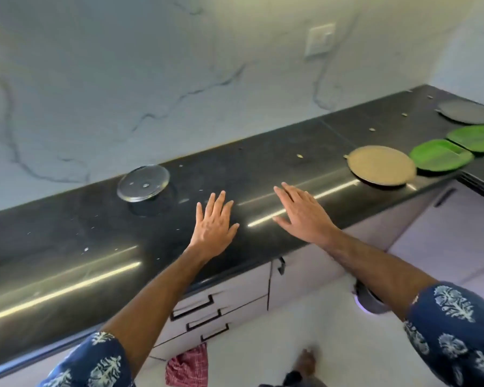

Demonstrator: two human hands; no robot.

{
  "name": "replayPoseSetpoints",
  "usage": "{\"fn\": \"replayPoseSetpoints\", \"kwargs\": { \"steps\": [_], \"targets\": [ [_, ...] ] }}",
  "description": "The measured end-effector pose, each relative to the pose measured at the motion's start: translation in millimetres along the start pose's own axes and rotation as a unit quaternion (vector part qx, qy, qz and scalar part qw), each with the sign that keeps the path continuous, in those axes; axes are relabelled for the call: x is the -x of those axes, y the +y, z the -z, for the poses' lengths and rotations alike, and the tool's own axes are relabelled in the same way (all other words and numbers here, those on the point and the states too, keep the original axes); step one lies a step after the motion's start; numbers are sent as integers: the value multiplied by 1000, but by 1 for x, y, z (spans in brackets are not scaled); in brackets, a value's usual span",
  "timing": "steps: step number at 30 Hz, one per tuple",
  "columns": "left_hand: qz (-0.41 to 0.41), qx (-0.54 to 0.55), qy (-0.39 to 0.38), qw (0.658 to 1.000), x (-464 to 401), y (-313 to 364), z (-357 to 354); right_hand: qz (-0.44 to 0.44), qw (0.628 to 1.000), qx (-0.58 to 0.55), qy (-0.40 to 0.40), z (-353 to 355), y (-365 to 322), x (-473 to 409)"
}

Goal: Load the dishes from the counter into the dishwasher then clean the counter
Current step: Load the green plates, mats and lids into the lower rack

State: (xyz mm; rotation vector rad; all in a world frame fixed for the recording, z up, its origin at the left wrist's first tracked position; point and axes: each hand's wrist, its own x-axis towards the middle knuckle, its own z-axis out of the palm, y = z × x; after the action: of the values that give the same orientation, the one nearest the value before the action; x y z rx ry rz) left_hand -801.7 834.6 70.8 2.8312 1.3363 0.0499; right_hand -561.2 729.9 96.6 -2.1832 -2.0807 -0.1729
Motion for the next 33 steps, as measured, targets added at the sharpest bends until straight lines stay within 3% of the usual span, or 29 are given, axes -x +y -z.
{"fn": "replayPoseSetpoints", "kwargs": {
  "steps": [7, 10, 15, 17, 24, 30, 33],
  "targets": [
    [194, 112, 4, 975, 24, -144, -17, 87, 984, -139, -69, -26, -112, -138],
    [272, 179, 29, 945, 21, -190, -21, 67, 962, -225, -140, -43, -151, -195],
    [368, 295, 31, 881, 7, -251, -23, -50, 881, -392, -262, -75, -198, -279],
    [382, 317, 41, 867, 4, -262, -23, -94, 855, -422, -286, -91, -212, -309],
    [393, 383, 67, 833, -11, -287, -27, -271, 701, -579, -315, -130, -247, -372],
    [370, 416, 62, 829, -16, -315, -28, -305, 636, -652, -278, -137, -261, -389],
    [357, 433, 43, 827, -15, -330, -31, -313, 636, -659, -253, -130, -264, -380]
  ]
}}
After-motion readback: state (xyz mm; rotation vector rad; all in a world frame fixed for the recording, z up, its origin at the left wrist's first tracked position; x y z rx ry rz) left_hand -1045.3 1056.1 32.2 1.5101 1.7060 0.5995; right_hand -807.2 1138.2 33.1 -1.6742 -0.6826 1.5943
